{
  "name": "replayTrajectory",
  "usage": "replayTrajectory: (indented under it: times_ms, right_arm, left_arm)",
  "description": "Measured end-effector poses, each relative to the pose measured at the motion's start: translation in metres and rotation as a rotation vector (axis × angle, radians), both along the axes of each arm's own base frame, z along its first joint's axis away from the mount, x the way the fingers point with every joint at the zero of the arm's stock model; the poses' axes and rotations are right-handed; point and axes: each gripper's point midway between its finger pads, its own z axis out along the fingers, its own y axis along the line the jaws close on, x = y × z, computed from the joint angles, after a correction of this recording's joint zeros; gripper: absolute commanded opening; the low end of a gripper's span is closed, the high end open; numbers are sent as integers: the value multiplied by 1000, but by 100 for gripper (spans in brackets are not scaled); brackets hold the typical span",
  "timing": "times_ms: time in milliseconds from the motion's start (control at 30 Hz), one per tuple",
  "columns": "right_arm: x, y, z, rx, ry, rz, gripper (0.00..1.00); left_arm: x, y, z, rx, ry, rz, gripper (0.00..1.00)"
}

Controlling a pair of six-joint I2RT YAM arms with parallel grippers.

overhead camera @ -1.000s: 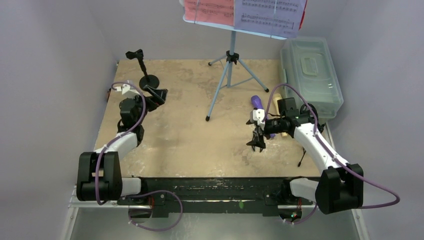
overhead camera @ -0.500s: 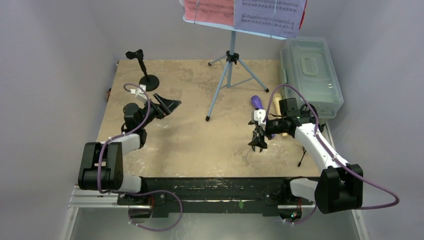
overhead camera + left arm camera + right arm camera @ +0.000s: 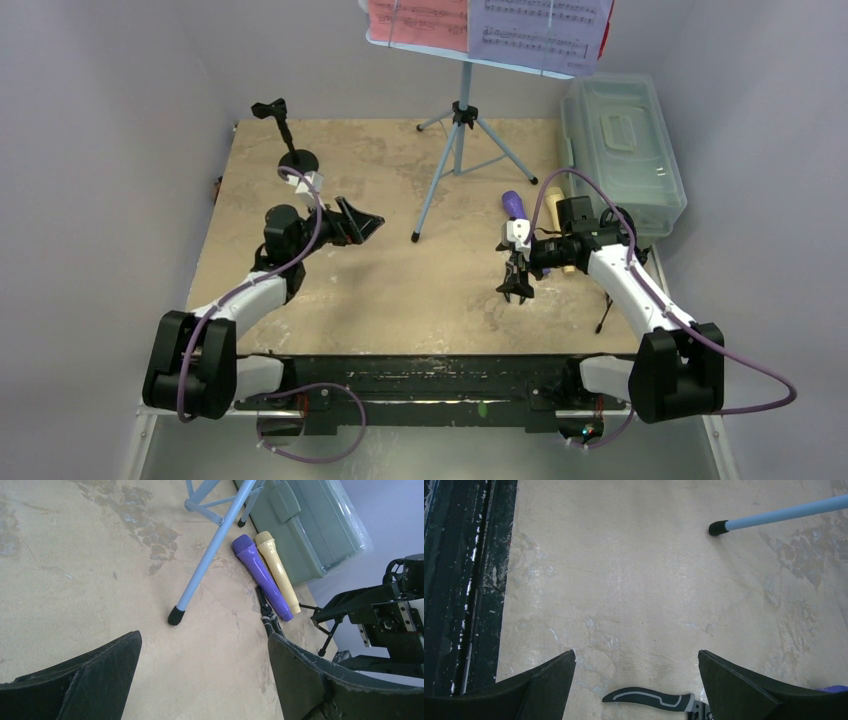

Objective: Pack up the instrument practice props
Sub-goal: Move the music stand to the center of the board.

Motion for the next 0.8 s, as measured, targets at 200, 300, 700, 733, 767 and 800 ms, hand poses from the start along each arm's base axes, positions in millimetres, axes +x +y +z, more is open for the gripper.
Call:
replayTrajectory:
  times_ms: [200, 300, 700, 733, 767, 800]
  right_arm:
    - [0, 0, -2, -1, 10, 1, 96]
    - [0, 0, -2, 0, 10, 2, 96]
    - [0, 0, -2, 0, 6, 4, 96]
    - [0, 0, -2, 0, 6, 4, 96]
    - [0, 0, -2, -1, 6, 4, 96]
    - [0, 0, -2, 0, 6, 4, 96]
  left_arm:
    - [-7, -8, 7, 51, -55, -16, 99]
    - [-12, -15, 12, 75, -89, -33, 100]
    - [-30, -56, 27, 125, -224, -116, 100]
    - [-31, -62, 25, 130, -232, -129, 100]
    - [-31, -67, 22, 139, -236, -141, 100]
    - [-29, -71, 20, 147, -238, -149, 100]
